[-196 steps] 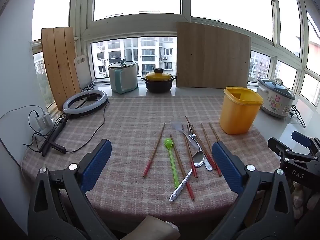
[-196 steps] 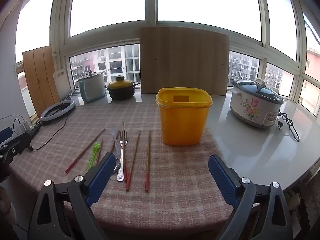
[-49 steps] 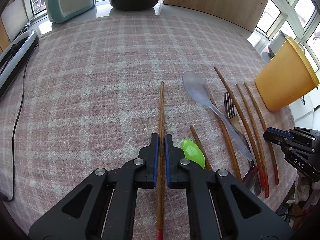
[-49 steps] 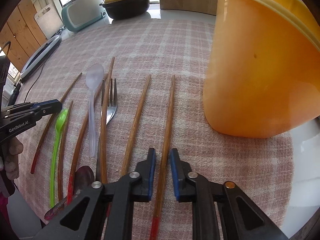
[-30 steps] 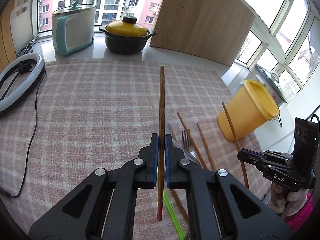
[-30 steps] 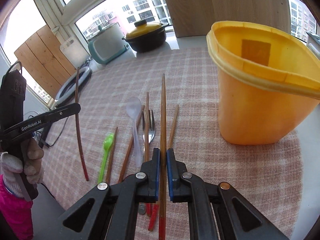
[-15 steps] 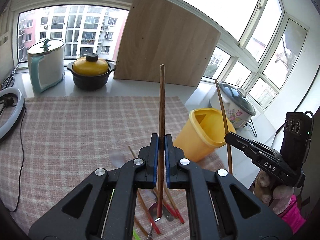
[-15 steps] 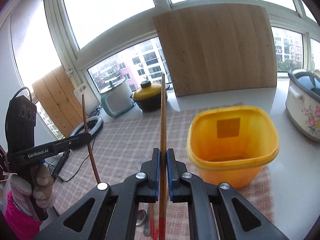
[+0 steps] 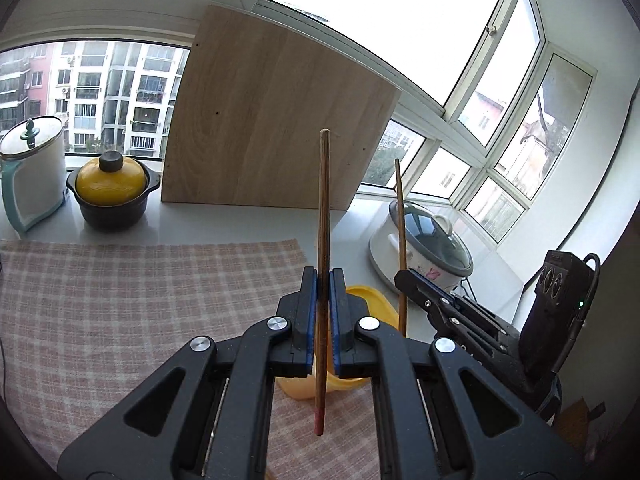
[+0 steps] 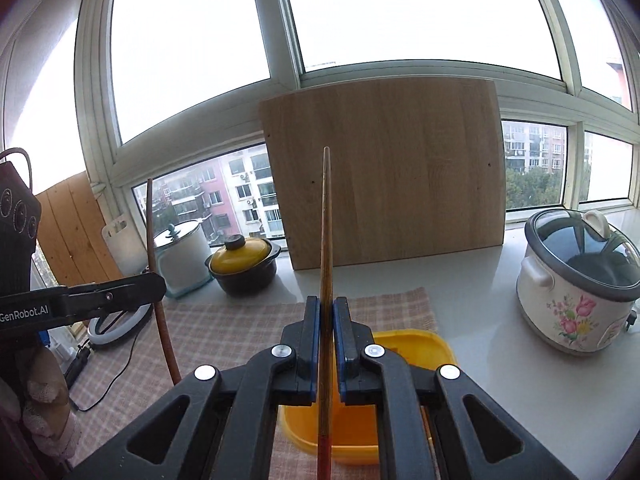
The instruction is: Organize utensils
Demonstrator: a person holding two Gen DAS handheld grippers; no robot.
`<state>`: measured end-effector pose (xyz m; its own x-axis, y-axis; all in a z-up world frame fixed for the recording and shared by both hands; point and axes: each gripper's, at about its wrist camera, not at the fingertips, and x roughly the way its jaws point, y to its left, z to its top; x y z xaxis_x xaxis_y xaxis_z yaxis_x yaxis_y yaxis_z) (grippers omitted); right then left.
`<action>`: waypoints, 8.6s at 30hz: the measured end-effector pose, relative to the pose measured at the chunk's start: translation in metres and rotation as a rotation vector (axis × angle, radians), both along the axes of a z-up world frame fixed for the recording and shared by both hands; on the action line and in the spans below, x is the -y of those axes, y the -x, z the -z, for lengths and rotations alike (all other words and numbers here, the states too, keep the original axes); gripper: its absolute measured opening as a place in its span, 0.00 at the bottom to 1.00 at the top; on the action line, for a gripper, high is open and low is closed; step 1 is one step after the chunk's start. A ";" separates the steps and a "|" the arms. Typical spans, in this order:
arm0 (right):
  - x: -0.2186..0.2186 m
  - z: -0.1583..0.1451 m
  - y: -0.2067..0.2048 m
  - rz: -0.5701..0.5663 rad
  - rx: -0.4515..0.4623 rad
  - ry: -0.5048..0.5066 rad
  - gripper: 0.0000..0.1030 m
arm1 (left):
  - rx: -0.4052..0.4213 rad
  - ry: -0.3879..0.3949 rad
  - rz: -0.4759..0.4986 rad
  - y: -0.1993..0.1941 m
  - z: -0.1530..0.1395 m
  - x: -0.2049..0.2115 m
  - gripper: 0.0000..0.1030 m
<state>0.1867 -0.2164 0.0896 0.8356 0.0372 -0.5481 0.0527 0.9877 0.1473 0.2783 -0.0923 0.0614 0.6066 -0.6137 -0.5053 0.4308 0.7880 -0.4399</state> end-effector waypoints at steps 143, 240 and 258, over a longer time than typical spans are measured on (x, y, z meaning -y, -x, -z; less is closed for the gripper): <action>-0.152 0.200 -0.057 -0.295 -0.699 0.057 0.05 | -0.411 -0.238 -0.161 0.048 0.228 -0.118 0.00; -0.132 0.158 -0.021 -0.313 -0.614 0.004 0.04 | -0.446 -0.235 -0.103 0.037 0.219 -0.132 0.04; -0.133 0.184 -0.024 -0.341 -0.702 -0.038 0.25 | -0.473 -0.313 -0.048 0.061 0.220 -0.123 0.07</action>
